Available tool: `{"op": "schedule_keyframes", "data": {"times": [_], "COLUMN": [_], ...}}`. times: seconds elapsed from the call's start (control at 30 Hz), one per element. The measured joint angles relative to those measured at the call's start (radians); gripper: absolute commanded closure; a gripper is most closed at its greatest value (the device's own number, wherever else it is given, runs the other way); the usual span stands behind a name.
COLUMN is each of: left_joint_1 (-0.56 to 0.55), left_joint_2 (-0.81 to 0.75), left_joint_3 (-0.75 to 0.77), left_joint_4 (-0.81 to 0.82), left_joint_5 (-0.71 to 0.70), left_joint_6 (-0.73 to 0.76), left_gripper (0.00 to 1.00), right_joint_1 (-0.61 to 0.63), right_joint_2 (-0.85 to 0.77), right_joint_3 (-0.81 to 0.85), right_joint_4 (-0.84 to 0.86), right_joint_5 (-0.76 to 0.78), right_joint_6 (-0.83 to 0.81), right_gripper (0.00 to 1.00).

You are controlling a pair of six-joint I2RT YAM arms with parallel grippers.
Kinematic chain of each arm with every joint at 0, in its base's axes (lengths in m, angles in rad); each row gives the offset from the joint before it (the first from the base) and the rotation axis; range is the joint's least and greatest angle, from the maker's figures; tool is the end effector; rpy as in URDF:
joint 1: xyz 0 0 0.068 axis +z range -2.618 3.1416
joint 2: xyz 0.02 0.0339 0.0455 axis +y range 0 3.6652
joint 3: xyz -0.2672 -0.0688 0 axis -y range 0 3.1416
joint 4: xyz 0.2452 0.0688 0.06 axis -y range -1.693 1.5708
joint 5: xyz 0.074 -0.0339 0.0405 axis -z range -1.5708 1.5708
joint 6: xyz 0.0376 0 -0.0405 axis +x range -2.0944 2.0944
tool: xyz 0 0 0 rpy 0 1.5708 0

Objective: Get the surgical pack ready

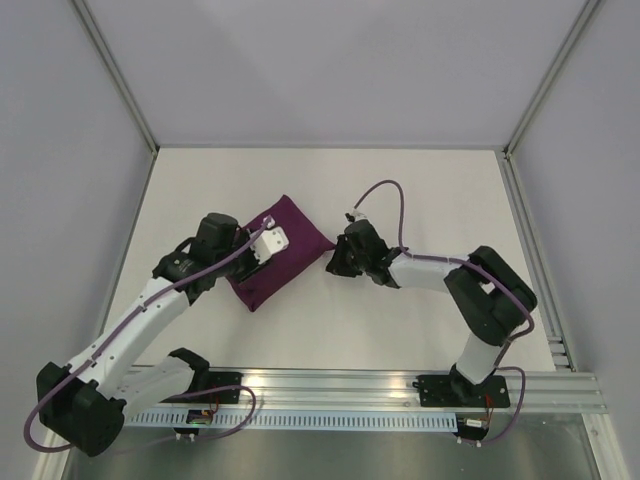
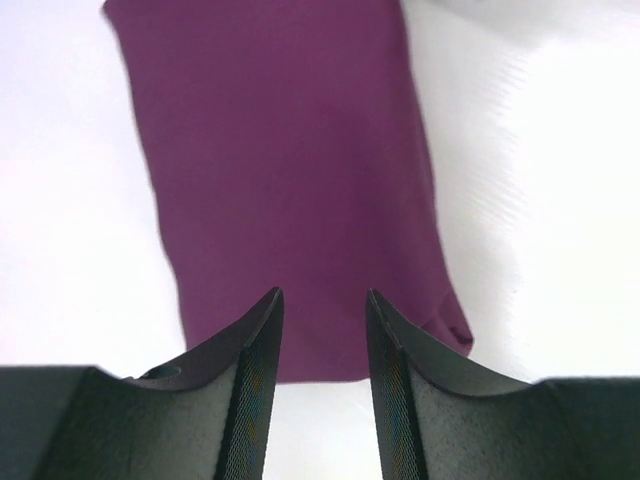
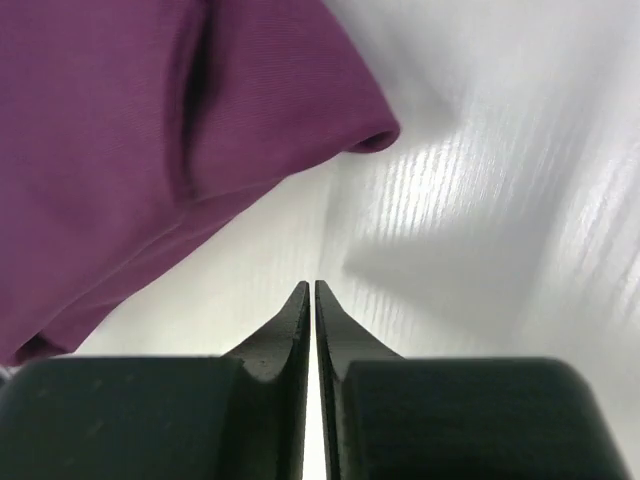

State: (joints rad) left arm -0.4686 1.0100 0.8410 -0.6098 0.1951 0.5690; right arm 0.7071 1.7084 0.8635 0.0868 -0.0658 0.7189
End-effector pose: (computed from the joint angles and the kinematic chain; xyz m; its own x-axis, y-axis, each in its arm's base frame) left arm 0.1828 -0.1007 0.2798 -0.2229 0.7053 -0.6730 0.8146 0.5139 0.2688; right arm 0.2609 0.2262 0.1579 -0.8442 0.1430 -0.5167 -0.1709 0.8417 0.5122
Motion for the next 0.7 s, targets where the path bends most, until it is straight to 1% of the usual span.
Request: {"op": "schedule_keyframes", "data": {"times": [0.1, 0.13, 0.27, 0.5, 0.63, 0.7], "left_joint_1": [0.0, 0.0, 0.006, 0.021, 0.029, 0.037], "left_joint_2": [-0.007, -0.006, -0.006, -0.027, -0.027, -0.024], "left_joint_3": [0.011, 0.011, 0.01, -0.013, -0.023, -0.024], "left_joint_4": [-0.016, -0.023, -0.054, -0.067, -0.067, -0.066], "left_joint_5": [-0.1, -0.132, -0.229, -0.263, -0.272, -0.279], "left_joint_6": [-0.013, -0.018, -0.04, -0.051, -0.051, -0.051], "left_gripper": [0.52, 0.52, 0.52, 0.51, 0.51, 0.51], "right_joint_1": [-0.001, -0.001, -0.004, -0.004, 0.014, 0.031], "right_joint_2": [0.096, 0.133, 0.264, 0.471, 0.617, 0.674], "right_joint_3": [0.061, 0.095, 0.291, 0.593, 0.824, 0.906], "right_joint_4": [-0.037, -0.049, -0.097, -0.17, -0.21, -0.208], "right_joint_5": [-0.003, -0.003, -0.013, -0.035, -0.04, -0.041], "right_joint_6": [0.008, 0.011, 0.026, 0.112, 0.164, 0.206], "right_gripper": [0.96, 0.98, 0.99, 1.0, 1.0, 1.0]}}
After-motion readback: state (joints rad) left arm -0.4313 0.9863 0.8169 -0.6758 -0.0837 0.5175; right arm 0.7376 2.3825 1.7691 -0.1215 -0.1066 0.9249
